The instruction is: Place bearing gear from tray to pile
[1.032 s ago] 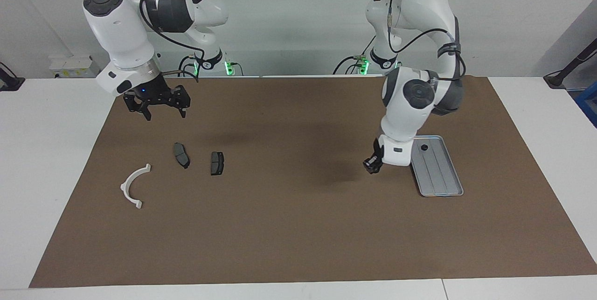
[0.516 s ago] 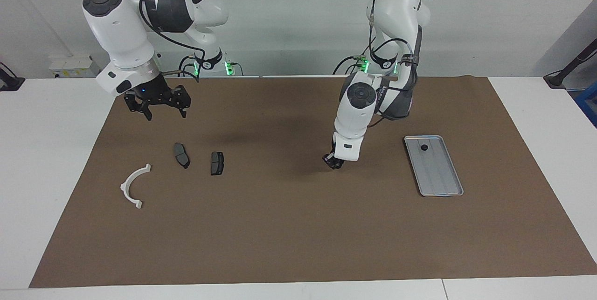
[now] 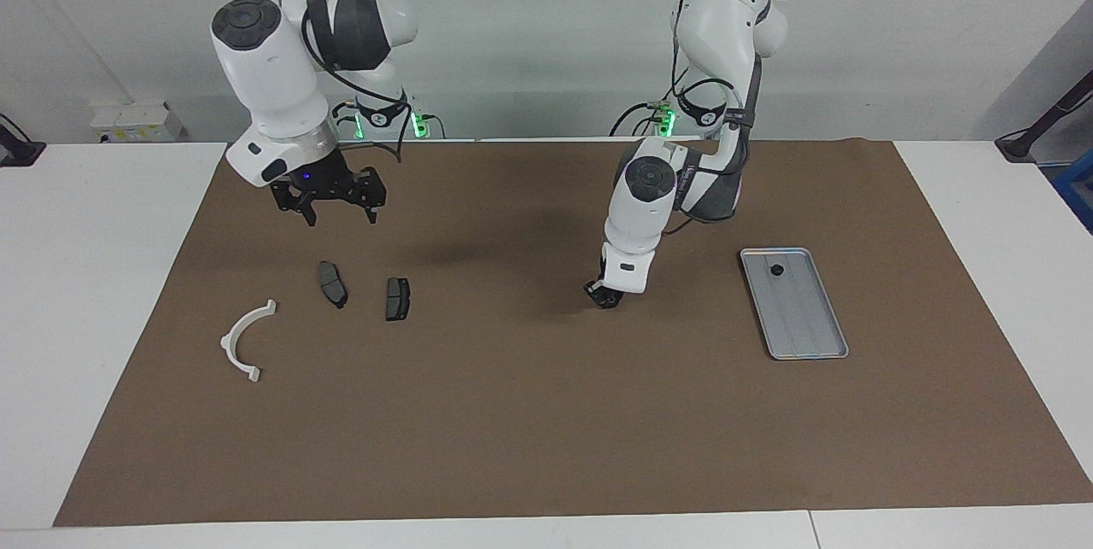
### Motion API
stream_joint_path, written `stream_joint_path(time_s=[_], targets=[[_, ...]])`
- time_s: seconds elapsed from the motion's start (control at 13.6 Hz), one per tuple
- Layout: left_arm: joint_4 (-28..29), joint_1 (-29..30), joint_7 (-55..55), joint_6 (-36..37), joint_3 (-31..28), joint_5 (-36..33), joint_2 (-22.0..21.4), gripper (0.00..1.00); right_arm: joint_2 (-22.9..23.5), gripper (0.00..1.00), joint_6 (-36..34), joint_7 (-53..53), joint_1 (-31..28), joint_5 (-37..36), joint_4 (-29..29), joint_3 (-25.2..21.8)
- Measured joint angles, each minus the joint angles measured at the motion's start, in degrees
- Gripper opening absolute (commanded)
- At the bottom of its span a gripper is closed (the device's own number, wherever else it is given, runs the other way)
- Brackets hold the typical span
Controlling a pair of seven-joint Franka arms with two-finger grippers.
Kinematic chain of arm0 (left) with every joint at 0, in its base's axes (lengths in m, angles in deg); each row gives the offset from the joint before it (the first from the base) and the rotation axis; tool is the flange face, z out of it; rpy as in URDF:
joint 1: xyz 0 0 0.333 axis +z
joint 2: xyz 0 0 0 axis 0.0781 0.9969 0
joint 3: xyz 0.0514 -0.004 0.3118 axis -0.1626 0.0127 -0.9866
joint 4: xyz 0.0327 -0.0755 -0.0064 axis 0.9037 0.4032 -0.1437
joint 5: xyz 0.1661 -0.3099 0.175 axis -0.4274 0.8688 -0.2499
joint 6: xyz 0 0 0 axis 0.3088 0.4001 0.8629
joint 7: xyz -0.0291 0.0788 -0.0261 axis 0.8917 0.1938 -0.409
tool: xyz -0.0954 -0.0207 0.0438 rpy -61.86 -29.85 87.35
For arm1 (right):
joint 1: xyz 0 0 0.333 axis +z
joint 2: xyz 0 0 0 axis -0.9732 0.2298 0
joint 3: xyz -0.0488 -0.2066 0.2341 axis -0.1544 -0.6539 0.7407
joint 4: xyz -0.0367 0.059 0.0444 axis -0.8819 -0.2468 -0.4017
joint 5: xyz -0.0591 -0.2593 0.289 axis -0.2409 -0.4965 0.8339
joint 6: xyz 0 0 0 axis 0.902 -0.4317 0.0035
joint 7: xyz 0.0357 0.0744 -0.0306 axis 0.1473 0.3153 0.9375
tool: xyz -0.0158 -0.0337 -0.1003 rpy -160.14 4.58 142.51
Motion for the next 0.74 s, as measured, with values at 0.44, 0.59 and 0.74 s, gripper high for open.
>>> stream_joint_path(time_s=[0.44, 0.59, 0.74], targets=[[-1.47, 5.2, -9.08, 7.36, -1.48, -2.17, -5.45, 1.0, 4.03, 1.0, 5.44, -10.32, 5.96, 0.02, 0.29, 0.03], [0.32, 12.27, -20.83, 13.54, -1.74, -2.18, -11.51, 1.0, 6.25, 1.0, 8.13, -16.75, 9.38, 0.02, 0.36, 0.06], [3.53, 18.52, -32.0, 14.83, -1.92, -2.18, -14.77, 1.0, 8.99, 1.0, 11.12, -24.95, 13.47, 0.02, 0.32, 0.12]])
